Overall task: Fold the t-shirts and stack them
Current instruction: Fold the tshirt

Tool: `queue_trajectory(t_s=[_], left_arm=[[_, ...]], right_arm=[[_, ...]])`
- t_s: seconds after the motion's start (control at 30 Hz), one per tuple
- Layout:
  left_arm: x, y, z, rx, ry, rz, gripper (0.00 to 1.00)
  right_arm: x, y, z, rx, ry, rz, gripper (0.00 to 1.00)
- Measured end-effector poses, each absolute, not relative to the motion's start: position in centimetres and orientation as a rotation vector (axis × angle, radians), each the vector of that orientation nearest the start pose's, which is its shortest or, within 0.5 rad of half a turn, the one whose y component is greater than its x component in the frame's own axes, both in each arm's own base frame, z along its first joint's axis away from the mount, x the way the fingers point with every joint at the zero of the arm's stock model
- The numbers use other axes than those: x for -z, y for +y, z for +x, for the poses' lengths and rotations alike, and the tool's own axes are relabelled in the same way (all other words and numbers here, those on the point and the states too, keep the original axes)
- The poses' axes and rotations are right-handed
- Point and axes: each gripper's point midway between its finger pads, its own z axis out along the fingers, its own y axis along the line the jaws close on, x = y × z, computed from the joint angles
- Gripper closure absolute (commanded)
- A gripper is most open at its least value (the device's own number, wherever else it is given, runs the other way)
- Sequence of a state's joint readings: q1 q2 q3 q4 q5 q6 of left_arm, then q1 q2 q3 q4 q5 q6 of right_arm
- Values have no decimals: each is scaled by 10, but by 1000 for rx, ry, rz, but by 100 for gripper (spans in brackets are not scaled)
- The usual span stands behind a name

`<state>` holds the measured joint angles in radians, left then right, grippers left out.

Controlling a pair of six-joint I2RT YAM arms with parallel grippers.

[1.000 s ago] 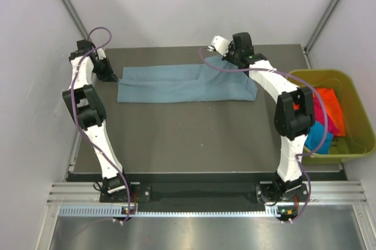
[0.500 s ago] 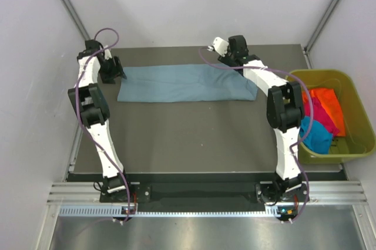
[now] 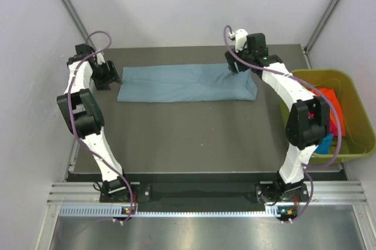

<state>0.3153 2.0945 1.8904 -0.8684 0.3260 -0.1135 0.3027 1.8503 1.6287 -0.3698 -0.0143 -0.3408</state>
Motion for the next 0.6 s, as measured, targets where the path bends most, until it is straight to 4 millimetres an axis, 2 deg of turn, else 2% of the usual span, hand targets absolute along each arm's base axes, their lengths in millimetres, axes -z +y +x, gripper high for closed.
queue_trajectory(t_s=[0.07,0.17,0.33,0.4,0.5,0.57,0.6], left_arm=[[-103,88,467,372,2610,-466,30],[-86,87,462,374,2655,-485,30],[-67,93,461,332,2693,-497,31],[-58,96,463,310,2707,-499,33],[-45,98,465,285,2731,-495,43],[-36,97,465,273,2750,-487,54],[-32,96,464,267,2761,-479,65]], right_arm=[[-183,149,499,-170,2127,-576,26],[-141,142,484,-371,2279,-399,26],[-85,139,483,-551,2438,-206,27],[-71,142,483,-584,2475,-176,27],[-57,147,485,-626,2505,-149,27],[-54,150,487,-647,2511,-138,27],[-53,151,488,-653,2510,-134,27]])
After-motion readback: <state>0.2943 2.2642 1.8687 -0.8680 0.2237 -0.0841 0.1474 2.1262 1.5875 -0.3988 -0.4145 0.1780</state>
